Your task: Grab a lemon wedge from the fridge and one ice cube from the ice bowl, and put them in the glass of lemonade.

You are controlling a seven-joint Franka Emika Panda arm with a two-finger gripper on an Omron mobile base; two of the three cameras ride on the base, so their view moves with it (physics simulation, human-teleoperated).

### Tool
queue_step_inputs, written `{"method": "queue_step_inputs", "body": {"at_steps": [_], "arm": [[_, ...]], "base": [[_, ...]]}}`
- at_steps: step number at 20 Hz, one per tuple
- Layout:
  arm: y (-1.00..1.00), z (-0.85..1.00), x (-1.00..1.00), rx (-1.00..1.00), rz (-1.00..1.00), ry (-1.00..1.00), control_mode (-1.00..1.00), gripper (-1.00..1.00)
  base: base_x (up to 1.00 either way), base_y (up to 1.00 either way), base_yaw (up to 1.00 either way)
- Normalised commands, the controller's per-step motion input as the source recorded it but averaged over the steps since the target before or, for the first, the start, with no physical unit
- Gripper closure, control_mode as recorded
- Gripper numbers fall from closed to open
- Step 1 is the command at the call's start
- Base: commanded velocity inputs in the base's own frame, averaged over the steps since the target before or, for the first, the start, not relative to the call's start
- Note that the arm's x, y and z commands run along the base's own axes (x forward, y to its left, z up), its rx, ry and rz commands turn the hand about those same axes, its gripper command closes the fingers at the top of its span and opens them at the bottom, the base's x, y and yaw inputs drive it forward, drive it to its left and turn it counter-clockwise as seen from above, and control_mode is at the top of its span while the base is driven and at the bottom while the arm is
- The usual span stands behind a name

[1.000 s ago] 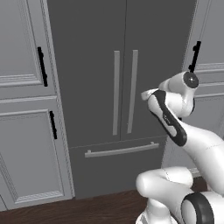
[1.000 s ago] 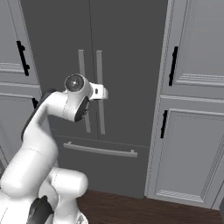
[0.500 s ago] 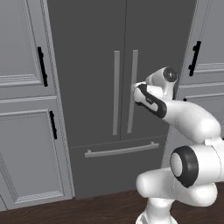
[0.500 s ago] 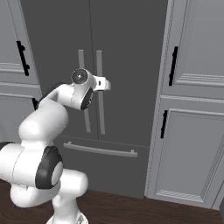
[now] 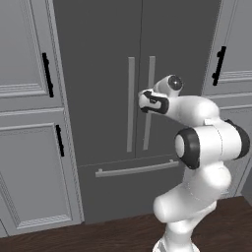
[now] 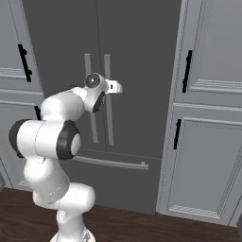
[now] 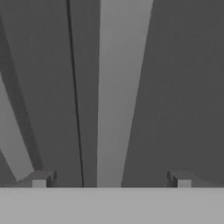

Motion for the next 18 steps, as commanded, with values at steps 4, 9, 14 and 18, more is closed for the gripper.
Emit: {"method": "queue_step_inputs", "body": {"at_steps": [4, 9, 14, 18], "arm": [[0.0, -0.23, 0.95, 0.0, 0.0, -0.02, -1.0, -1.0], [0.0, -0.15, 1.0, 0.0, 0.0, 0.0, -1.0, -1.0], [0.0, -0.1, 0.86, 0.0, 0.0, 0.0, -1.0, -1.0], [0.0, 0.0, 0.01, 0.0, 0.0, 0.0, -1.0, 1.0]], "base": [[0.0, 0.0, 0.0], [0.0, 0.0, 0.0], [0.0, 0.0, 0.0], [0.0, 0.0, 0.0]]}}
